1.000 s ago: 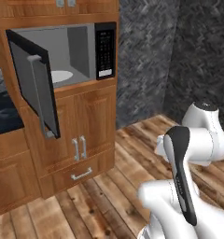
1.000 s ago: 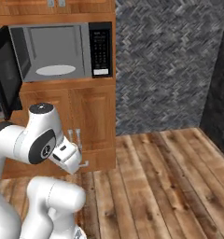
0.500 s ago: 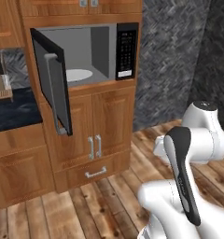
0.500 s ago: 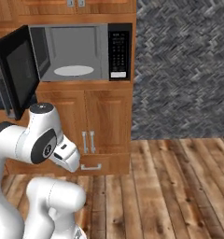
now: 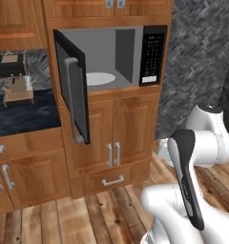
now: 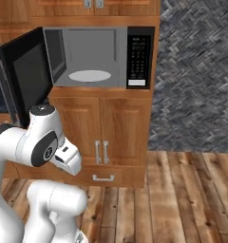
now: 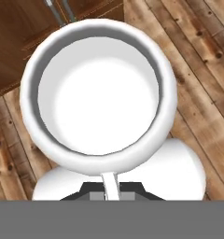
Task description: Pick the mug from the counter and place it inside the microwave. Then close the microwave.
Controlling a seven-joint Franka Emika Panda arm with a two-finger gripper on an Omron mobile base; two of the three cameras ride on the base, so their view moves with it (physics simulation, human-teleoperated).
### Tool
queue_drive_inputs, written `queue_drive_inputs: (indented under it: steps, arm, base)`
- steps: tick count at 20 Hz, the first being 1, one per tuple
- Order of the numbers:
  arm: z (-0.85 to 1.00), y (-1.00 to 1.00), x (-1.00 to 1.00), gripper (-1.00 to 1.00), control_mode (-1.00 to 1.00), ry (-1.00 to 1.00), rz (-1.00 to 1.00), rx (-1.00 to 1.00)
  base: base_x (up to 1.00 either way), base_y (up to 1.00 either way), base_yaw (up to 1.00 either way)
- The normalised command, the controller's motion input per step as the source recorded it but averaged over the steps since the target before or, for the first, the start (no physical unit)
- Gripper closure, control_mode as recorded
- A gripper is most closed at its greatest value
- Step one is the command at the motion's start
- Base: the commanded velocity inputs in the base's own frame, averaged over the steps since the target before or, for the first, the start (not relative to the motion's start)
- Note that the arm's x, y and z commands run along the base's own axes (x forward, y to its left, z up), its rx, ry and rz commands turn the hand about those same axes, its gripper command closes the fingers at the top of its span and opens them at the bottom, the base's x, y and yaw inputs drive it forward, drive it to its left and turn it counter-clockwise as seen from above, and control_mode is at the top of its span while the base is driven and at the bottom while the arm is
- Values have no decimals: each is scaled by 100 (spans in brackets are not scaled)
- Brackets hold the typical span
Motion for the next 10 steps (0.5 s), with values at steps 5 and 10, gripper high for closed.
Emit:
queue_drive_inputs:
  steps: [5,10]
  arm:
    - [0,0,0,100,100,0,0,0]
    - [0,0,0,100,100,0,0,0]
  base:
    - [68,-27,28]
    - [35,-60,18]
